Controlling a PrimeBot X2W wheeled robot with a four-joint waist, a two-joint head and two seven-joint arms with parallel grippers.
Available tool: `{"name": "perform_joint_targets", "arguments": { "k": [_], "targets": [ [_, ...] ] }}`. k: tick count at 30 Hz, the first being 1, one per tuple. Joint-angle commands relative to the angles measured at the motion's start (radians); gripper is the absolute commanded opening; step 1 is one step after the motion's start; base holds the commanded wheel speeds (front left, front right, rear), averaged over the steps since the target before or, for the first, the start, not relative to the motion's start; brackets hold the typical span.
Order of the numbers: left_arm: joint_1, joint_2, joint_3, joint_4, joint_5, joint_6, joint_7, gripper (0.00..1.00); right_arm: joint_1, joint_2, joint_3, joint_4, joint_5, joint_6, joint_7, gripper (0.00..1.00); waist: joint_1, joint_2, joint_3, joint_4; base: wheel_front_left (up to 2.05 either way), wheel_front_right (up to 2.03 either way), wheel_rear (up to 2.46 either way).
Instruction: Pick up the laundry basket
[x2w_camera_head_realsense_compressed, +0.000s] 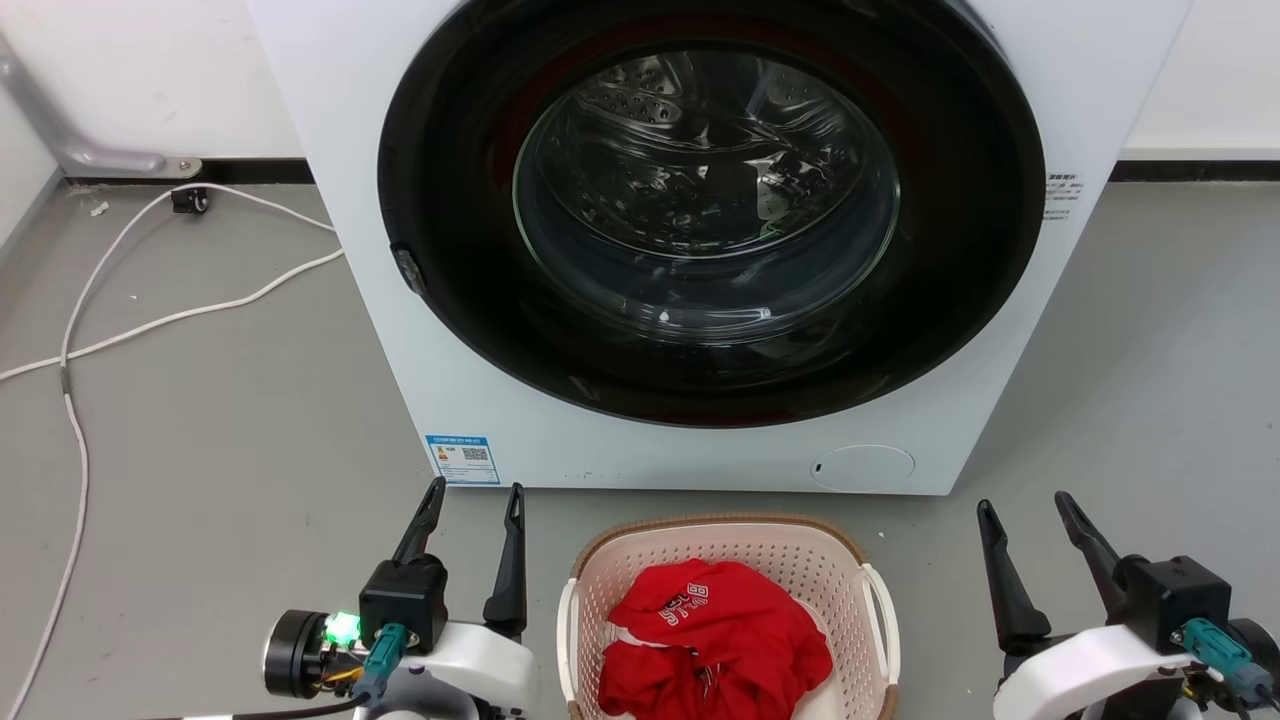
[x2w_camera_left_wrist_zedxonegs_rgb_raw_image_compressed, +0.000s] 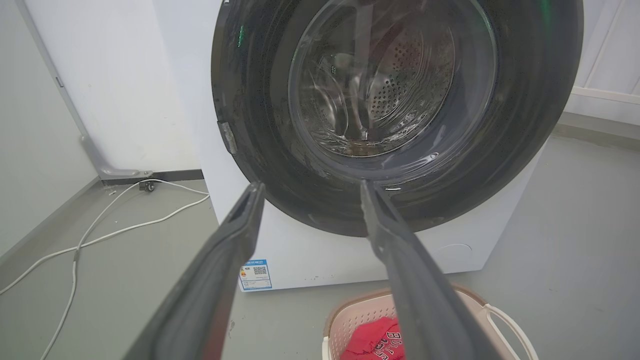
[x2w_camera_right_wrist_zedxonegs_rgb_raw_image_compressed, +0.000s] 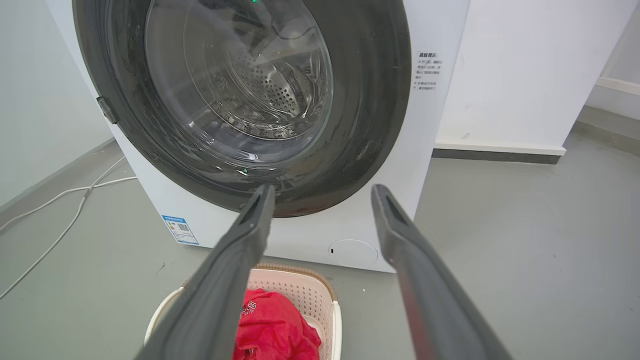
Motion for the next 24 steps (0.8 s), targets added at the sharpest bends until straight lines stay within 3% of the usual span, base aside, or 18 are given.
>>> {"name": "perform_joint_targets", "arguments": {
  "k": [1, 24],
  "targets": [
    [0.002, -0.001, 0.002, 0.009, -0.007, -0.004, -0.006, 1.00, 0.001, 0.001, -0.001, 0.005, 0.020, 0.000, -0.009, 1.00, 0.0000, 0.0000, 0.000, 0.000, 0.00, 0.00, 0.00],
    [-0.010, -0.006, 0.007, 0.042, -0.023, -0.016, -0.006, 1.00, -0.016, 0.001, -0.002, 0.031, 0.039, 0.000, -0.011, 1.00, 0.0000, 0.0000, 0.022, -0.003, 0.00, 0.00, 0.00]
  ]
}}
